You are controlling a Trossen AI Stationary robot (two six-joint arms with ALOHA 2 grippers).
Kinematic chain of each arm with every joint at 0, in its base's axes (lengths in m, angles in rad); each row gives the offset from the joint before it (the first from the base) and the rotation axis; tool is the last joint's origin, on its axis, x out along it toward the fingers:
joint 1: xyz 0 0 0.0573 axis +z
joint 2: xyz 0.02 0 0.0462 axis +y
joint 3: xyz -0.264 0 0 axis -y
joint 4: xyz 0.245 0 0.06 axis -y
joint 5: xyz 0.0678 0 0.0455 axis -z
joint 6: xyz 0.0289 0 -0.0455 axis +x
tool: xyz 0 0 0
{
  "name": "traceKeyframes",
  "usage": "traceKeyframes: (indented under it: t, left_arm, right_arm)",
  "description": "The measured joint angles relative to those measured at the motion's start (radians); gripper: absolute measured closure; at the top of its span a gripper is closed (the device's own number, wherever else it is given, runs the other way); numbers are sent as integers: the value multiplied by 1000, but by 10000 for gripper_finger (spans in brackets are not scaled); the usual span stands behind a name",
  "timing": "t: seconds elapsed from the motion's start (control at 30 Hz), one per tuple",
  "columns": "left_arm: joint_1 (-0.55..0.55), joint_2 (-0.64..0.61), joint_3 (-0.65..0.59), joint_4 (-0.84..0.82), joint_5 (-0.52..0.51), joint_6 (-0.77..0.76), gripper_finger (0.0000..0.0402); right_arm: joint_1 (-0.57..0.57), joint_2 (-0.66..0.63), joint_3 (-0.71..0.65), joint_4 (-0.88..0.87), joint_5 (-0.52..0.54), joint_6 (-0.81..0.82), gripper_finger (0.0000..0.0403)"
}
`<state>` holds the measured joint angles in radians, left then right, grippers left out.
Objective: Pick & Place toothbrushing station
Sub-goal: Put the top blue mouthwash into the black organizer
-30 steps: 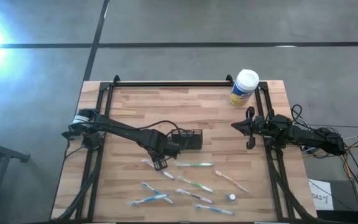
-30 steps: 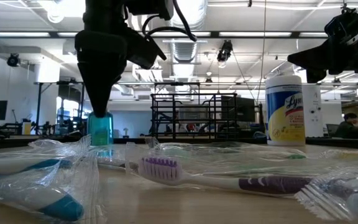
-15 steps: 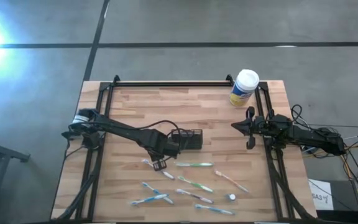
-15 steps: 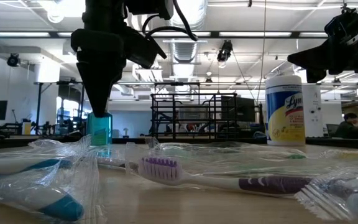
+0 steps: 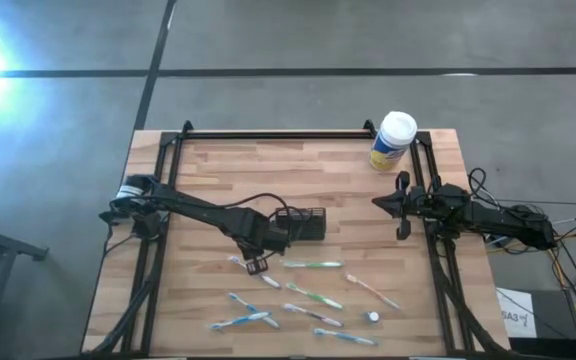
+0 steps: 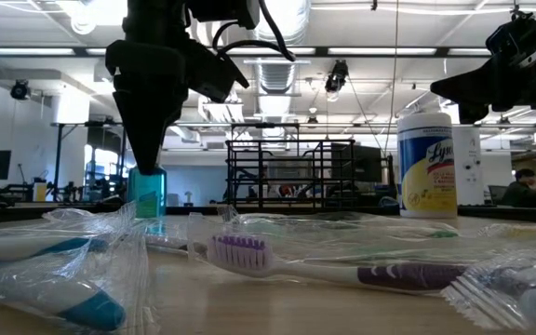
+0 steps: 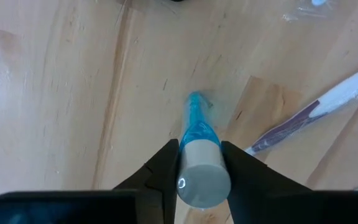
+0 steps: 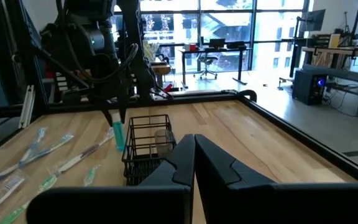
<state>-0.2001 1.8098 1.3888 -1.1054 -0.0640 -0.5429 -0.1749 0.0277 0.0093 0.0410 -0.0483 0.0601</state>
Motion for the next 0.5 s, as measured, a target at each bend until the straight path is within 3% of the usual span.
traceKeyframes:
  t: [0.27, 0.5]
  left_arm:
    - [0, -14, 0, -7, 1, 0, 303]
    - [1, -105, 43, -49, -21, 36, 303]
  right_arm:
    - [0, 0, 0, 0, 0, 0, 394]
    - [0, 0, 0, 0, 1, 0, 394]
